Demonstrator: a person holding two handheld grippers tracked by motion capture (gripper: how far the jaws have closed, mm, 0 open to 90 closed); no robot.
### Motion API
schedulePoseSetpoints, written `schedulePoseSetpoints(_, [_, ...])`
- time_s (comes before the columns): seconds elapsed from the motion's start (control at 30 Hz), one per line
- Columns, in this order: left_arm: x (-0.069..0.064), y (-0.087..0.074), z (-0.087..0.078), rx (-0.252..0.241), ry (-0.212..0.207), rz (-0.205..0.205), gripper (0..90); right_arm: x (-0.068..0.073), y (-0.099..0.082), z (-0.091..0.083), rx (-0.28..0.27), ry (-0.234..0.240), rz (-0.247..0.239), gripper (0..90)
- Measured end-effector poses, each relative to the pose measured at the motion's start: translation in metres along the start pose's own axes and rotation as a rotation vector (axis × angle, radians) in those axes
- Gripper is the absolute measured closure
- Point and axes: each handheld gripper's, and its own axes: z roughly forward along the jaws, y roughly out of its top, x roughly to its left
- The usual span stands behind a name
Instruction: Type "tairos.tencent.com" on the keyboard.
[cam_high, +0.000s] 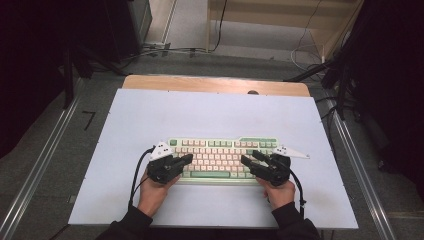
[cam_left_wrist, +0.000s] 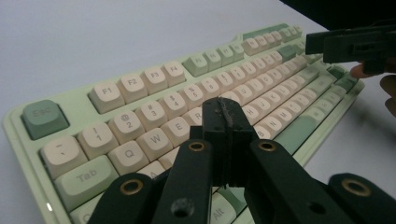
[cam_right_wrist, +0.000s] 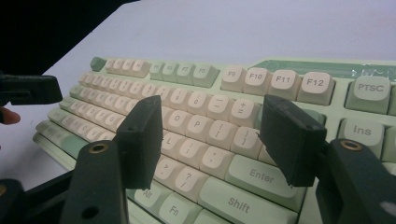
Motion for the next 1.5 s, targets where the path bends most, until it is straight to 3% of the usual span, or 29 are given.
schedulePoseSetpoints(0.73, [-0.008,-0.002,0.013,0.081,-0.022,0.047,90.0,-0.001,-0.002,-0.002,0.01,-0.006,0.009,37.7])
schedulePoseSetpoints(1.13, [-0.009,-0.004,0.018,0.125,-0.009,0.058,90.0,-0.001,-0.002,-0.001,0.015,-0.005,0.012,37.7])
schedulePoseSetpoints(1.5, [-0.013,-0.003,0.024,0.135,0.004,0.059,90.0,0.0,-0.002,0.0,0.018,-0.007,0.008,37.8])
